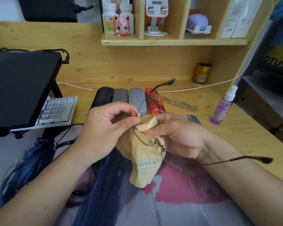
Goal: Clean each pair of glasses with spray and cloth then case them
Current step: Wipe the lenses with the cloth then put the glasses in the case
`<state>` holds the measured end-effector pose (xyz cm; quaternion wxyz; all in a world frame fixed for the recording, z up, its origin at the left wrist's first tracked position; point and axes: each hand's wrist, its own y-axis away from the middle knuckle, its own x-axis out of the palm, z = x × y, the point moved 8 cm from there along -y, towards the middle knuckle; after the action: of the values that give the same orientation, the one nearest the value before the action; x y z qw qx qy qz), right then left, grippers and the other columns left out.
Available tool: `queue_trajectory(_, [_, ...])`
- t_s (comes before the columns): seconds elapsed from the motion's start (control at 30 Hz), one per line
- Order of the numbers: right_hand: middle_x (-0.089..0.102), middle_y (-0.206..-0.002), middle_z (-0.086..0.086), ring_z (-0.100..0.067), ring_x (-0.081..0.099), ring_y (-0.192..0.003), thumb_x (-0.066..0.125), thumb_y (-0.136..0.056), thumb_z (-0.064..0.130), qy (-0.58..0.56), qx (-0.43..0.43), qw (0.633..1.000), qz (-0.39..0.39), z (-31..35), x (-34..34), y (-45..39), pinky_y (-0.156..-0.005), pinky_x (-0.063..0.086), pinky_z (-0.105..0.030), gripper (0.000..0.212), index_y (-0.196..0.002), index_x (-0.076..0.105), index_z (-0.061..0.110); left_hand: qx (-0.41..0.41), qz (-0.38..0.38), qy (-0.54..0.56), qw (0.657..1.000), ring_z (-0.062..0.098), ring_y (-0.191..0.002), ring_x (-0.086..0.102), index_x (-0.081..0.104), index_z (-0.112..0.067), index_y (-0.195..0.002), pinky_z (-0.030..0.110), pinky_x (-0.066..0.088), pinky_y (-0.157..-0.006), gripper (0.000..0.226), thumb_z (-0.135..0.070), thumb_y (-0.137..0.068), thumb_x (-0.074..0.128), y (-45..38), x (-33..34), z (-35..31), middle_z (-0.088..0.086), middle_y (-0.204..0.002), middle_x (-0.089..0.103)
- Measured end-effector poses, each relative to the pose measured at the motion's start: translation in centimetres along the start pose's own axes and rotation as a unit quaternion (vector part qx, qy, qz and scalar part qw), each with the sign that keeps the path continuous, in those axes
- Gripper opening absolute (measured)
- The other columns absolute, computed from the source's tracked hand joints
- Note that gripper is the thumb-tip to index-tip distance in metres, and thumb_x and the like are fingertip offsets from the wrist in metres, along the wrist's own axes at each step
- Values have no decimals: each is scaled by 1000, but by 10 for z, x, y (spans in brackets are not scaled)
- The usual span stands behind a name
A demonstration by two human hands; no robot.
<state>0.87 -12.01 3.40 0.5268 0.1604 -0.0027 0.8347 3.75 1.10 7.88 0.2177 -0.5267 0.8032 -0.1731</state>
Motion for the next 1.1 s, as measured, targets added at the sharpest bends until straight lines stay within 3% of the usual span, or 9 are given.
queue_trajectory(0.13, [70,-96,-15,-22,72,-85,58,-84,-7,42,71,993,87,-10,4,8,-83,57,-37,31,-115,63,-5,9,15,-11,1000,8,-86,67,74,-39,-85,18,51,-82,29,-10,-84,71,2,6,-2,-9,-89,73])
queue_trajectory(0.23, [73,-95,-13,-21,73,-85,58,-84,-7,53,106,985,125,-16,10,11,-85,57,-36,29,-111,67,-4,9,32,-20,999,8,-86,67,73,-36,-85,19,51,-81,26,-10,-86,71,3,9,-3,-10,-89,73])
queue_trajectory(0.4, [73,-82,-9,-17,72,-74,56,-79,-5,52,129,982,128,-18,18,12,-73,57,-30,23,-88,73,6,12,59,-54,997,7,-88,67,71,-23,-88,16,50,-83,15,-8,-86,71,6,17,-8,-8,-89,72])
queue_trajectory(0.57, [72,-82,-9,-18,72,-75,54,-78,-5,43,139,979,140,-18,23,13,-76,57,-31,22,-92,69,3,21,65,-36,997,7,-87,67,71,-26,-87,17,50,-83,14,-11,-85,72,6,17,-12,-10,-89,73])
queue_trajectory(0.7, [71,-77,-8,-17,69,-71,47,-81,-10,35,128,976,170,-18,32,14,-75,55,-30,29,-83,72,5,18,96,-48,994,11,-84,66,72,-27,-87,20,48,-81,15,-12,-87,75,8,24,-12,-8,-88,71])
queue_trajectory(0.93, [62,-101,-15,-24,64,-90,46,-86,-10,13,97,980,175,-7,32,15,-87,52,-37,37,-120,54,4,29,79,-73,994,13,-84,66,73,-23,-89,21,48,-80,10,-14,-87,73,5,13,-10,-8,-88,70])
queue_trajectory(1.03, [60,-105,-15,-27,62,-95,48,-90,-7,22,101,980,173,-8,30,16,-90,51,-39,37,-125,51,6,36,63,-69,995,11,-82,65,71,-23,-89,19,49,-78,11,-13,-87,71,4,9,-11,-8,-87,70])
queue_trajectory(1.1, [64,-102,-15,-27,64,-93,49,-93,0,25,100,980,170,-5,28,18,-89,52,-40,25,-117,55,2,45,57,-75,995,13,-81,64,71,-24,-89,21,48,-76,10,-14,-89,72,3,7,-12,-5,-87,68])
